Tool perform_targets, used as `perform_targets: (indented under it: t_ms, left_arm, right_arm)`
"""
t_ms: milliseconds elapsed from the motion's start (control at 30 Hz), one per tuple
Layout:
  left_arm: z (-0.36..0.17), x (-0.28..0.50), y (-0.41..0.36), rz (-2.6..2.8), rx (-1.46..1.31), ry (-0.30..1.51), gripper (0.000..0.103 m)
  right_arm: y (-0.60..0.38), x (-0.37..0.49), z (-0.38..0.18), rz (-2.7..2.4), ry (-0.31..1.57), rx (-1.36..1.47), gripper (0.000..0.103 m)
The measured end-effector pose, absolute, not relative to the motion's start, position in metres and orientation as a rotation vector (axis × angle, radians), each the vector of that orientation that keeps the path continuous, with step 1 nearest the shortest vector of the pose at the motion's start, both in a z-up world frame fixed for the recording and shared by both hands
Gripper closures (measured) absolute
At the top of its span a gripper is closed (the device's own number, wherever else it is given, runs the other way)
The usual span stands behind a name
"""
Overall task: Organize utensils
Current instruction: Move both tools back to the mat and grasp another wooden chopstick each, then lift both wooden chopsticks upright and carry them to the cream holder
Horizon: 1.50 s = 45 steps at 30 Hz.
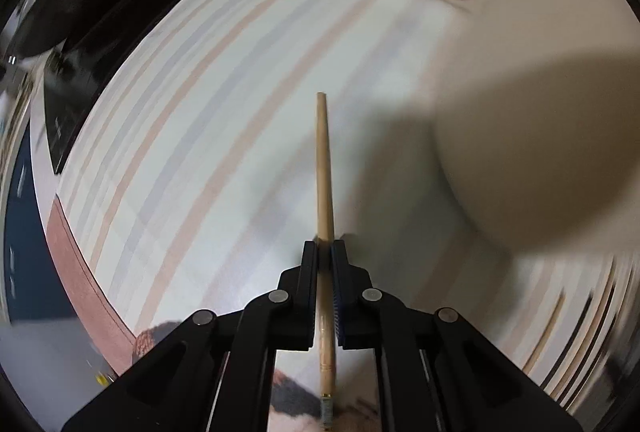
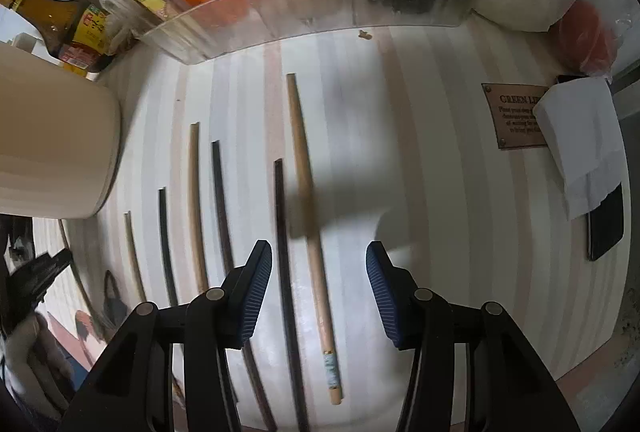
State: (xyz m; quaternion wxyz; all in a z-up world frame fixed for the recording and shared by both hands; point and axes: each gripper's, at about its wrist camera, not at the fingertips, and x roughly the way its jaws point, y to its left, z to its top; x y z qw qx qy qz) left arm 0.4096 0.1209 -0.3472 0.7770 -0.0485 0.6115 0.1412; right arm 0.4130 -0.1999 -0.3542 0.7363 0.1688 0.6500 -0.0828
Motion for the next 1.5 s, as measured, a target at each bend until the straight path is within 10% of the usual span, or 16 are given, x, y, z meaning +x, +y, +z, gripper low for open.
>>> perform_targets:
  t_ms: [200,1500]
  left_arm:
    - [-0.347,0.357,0.101,0.207,-0.067,1.360,0.099]
    - [-0.343,0.308,0.013,-0.070,0.011,1.432,0.099]
  right_arm:
    - [-0.186,0.425,-0.365,-0.121,1.453,0.276,0.095]
    - [-0.153,0.369,-0.383,-0.114,1.668,0.065,0.096]
